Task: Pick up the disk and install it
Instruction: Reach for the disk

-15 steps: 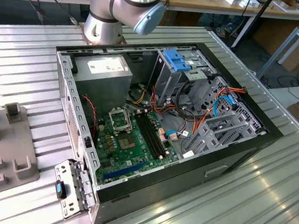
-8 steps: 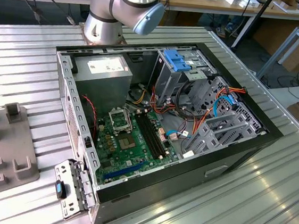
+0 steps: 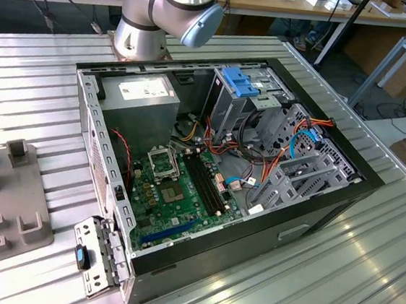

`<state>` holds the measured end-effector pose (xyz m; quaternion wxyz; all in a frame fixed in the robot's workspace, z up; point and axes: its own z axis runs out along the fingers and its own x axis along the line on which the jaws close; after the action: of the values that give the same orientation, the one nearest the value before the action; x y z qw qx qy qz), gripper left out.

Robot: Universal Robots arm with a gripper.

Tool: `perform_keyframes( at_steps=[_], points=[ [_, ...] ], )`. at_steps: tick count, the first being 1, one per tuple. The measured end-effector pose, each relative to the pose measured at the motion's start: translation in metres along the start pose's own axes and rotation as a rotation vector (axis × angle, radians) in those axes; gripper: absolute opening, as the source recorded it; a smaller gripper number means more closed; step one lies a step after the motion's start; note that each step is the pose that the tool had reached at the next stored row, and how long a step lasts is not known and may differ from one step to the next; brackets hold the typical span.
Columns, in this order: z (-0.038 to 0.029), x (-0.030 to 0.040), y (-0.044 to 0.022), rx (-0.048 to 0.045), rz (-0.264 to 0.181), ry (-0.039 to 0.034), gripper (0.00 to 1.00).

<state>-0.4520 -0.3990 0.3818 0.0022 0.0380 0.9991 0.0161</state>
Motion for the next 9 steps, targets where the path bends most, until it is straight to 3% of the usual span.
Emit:
perform_keyframes(
  at_steps=[4, 9],
  points=[
    [0.0000, -0.0001, 0.0001, 0.0000, 0.000, 0.0006, 0.11],
    [0.0003, 0.0036, 0.0080, 0.0000, 0.000, 0.0006, 0.11]
  ],
)
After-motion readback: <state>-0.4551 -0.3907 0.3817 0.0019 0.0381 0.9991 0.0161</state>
